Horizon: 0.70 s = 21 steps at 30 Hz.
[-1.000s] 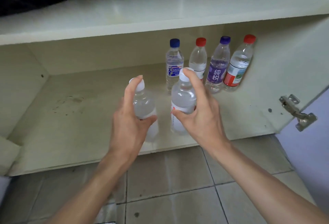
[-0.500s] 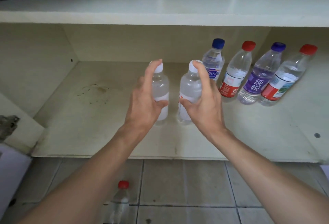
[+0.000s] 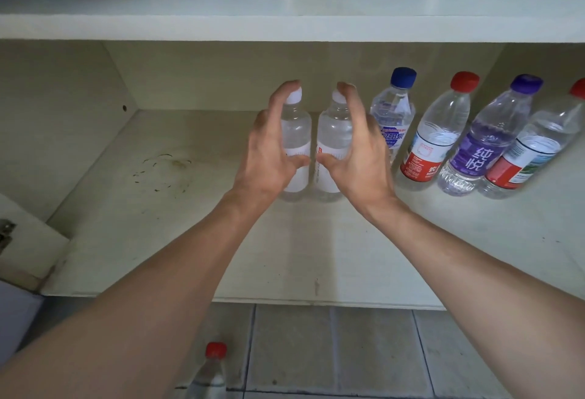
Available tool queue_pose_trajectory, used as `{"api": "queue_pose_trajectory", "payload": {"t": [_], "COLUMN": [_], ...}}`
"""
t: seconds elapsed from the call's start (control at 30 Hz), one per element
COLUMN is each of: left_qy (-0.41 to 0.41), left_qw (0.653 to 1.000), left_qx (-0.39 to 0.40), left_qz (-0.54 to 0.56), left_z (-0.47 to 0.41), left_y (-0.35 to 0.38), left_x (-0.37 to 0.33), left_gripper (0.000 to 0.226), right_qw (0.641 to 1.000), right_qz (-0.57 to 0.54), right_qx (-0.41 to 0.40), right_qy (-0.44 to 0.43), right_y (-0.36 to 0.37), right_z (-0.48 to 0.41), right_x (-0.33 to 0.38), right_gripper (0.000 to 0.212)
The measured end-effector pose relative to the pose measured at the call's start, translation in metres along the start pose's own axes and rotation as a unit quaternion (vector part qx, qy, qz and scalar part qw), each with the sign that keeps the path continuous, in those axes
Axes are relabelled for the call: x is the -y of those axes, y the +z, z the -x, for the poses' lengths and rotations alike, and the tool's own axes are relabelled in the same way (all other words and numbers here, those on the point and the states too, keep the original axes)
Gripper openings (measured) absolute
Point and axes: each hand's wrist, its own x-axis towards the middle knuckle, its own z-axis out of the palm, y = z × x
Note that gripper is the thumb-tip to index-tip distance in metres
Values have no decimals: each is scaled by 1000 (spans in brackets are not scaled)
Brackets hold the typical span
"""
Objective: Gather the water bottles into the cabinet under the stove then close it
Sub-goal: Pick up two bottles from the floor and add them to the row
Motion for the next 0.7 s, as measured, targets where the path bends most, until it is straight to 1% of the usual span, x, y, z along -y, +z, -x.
{"api": "queue_pose_trajectory", "payload": {"t": [0.27, 0.7], "left_qy": [0, 21], "left_qw": [1000, 1000], "left_qx": [-5, -11], "left_qz": [-16, -5], "left_z": [-22, -41], "left_y": [7, 12], "left_x": [11, 21], "left_gripper": [124, 123], "right_qw": [1000, 999], "right_qz": [0, -1], "right_qx": [-14, -38], "right_qy": [-6, -9], "right_y": [12, 25], "right_z": [-18, -33], "right_x": [-4, -9], "right_gripper": [114, 111]}}
